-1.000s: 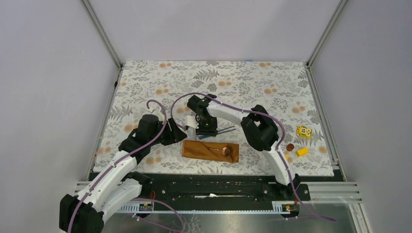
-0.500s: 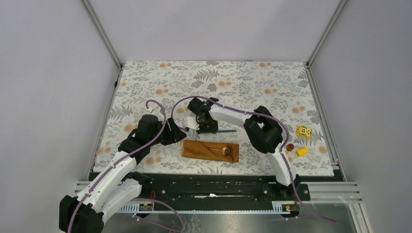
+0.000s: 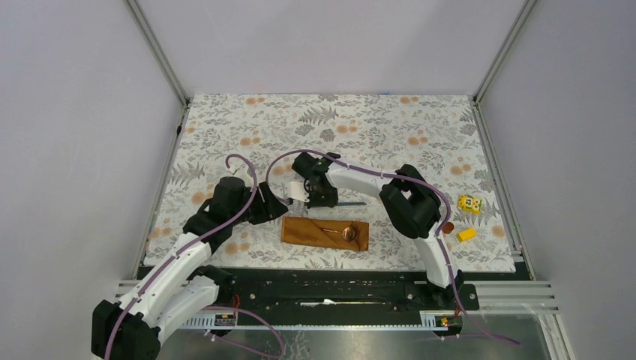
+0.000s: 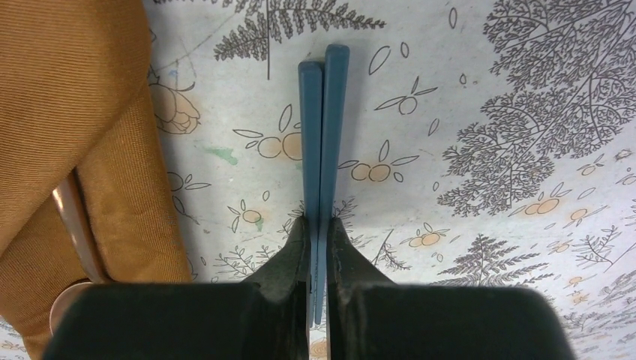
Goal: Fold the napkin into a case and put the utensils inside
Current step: Pick up the chopsticks from the center of the board.
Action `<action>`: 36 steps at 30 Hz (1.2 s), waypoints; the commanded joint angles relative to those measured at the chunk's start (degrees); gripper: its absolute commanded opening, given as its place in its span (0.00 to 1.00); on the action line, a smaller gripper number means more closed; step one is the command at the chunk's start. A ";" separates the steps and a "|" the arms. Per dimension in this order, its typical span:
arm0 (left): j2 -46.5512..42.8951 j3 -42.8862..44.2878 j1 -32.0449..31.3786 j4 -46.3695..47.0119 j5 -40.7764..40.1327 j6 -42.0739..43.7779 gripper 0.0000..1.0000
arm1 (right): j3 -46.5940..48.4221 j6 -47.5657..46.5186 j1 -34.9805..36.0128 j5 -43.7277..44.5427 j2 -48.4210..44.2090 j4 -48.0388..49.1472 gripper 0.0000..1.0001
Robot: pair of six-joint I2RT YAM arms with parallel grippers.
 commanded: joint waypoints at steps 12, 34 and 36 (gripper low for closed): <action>0.91 -0.20 0.37 2.72 -0.92 0.17 0.54 | 0.48 -0.78 0.09 -1.85 -5.13 -1.29 0.00; -0.42 -1.08 0.37 1.42 -4.82 -1.77 0.54 | -0.40 8.53 -0.64 -2.08 -10.32 -8.56 0.00; -0.06 -1.26 0.45 0.52 -6.45 -2.62 0.55 | -0.88 10.19 -0.60 -2.37 -11.02 -9.55 0.00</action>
